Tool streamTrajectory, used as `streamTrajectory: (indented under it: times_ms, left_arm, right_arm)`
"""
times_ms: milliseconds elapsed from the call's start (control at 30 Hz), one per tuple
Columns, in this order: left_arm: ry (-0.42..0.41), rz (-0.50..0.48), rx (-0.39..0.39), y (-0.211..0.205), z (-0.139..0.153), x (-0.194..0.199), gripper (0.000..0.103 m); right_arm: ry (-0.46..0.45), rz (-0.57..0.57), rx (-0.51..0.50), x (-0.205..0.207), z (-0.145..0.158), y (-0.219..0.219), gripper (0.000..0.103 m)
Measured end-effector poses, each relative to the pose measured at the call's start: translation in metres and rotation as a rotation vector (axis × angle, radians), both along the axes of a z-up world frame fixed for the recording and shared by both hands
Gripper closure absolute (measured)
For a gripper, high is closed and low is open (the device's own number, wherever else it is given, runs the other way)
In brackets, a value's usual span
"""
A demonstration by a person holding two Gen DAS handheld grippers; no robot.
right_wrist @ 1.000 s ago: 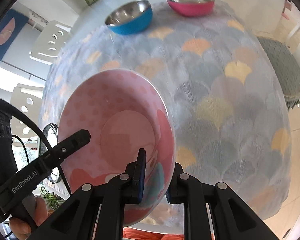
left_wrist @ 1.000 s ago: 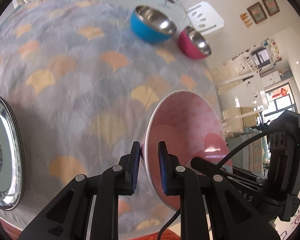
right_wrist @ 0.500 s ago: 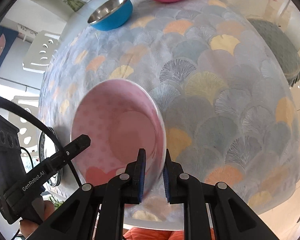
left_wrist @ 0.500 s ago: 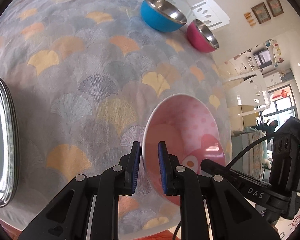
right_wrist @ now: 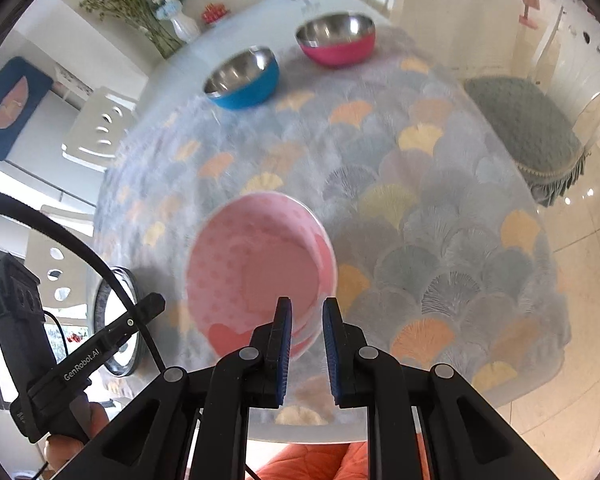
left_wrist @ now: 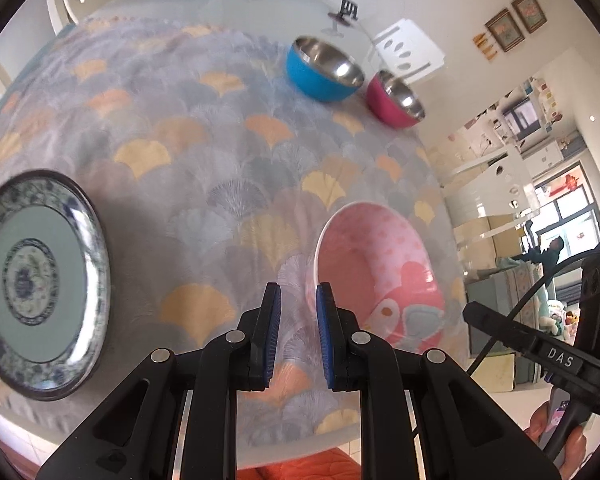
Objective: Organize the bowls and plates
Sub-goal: 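Lower the pink bowl onto the cloth and open the left gripper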
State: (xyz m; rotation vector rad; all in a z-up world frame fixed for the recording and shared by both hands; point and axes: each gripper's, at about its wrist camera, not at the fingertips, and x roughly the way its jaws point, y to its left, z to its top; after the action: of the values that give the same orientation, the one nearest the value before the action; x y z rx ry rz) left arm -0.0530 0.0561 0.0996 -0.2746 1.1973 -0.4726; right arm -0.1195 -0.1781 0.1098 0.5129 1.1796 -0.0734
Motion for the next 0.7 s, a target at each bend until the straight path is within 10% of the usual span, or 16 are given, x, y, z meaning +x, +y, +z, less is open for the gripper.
streamTrajectory:
  times_ms: [600, 700]
  left_arm:
    - [-0.226, -0.026, -0.001, -0.028, 0.095, 0.074, 0.085]
    - [-0.226, -0.033, 0.039, -0.040, 0.097, 0.105, 0.057]
  right_arm:
    - [-0.181, 0.023, -0.007, 0.067, 0.082, -0.026, 0.088]
    - [-0.156, 0.022, 0.031, 0.099, 0.079, -0.038, 0.081]
